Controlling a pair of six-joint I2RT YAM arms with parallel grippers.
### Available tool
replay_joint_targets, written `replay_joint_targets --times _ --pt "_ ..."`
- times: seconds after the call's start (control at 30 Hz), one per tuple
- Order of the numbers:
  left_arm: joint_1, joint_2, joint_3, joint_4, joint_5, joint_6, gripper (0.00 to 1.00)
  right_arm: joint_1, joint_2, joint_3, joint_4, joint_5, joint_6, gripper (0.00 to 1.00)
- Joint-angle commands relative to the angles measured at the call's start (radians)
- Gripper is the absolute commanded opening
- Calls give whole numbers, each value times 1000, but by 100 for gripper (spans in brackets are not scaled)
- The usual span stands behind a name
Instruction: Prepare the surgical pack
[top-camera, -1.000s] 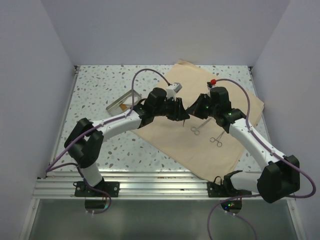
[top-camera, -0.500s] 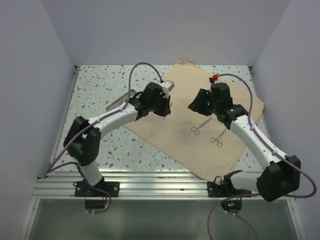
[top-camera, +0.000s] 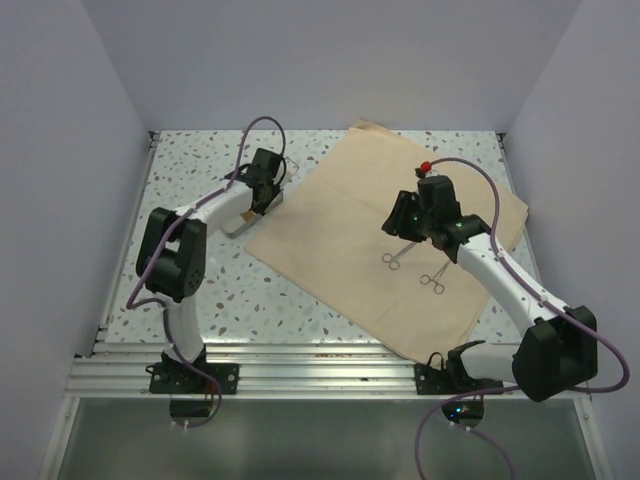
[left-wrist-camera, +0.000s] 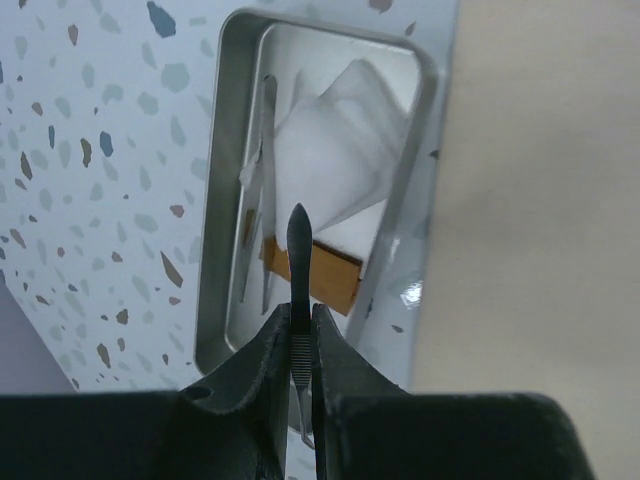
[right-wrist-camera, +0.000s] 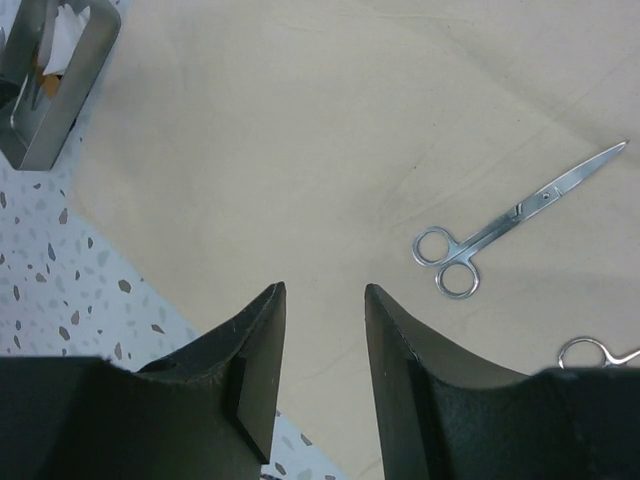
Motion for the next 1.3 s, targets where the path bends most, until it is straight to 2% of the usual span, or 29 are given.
replay_joint_targets --times 0.0,0.17,0.4,0.8,0.97,1.0,1.1,1.2,1.27 --pt "57 15 19 47 -55 125 10 -10 15 -16 33 -3 -26 41" --pt "77 46 25 85 -28 154 11 -13 47 -15 37 -29 -24 42" --pt "87 89 48 47 47 148 16 -16 56 -19 44 -37 -24 41" --pt "114 57 48 62 66 103 41 -22 77 -12 13 -8 -21 41" --pt "111 2 119 9 90 -60 48 -52 122 20 -90 134 60 41" --pt "110 -40 123 2 96 -99 53 -58 137 28 -113 170 84 41" --pt "110 -148 80 45 119 -311 61 -67 220 68 -177 238 144 41" --pt "108 -274 -18 125 202 -430 67 -73 294 86 -185 224 196 40" --pt "107 -371 -121 212 282 -481 67 -73 341 96 -177 232 212 40"
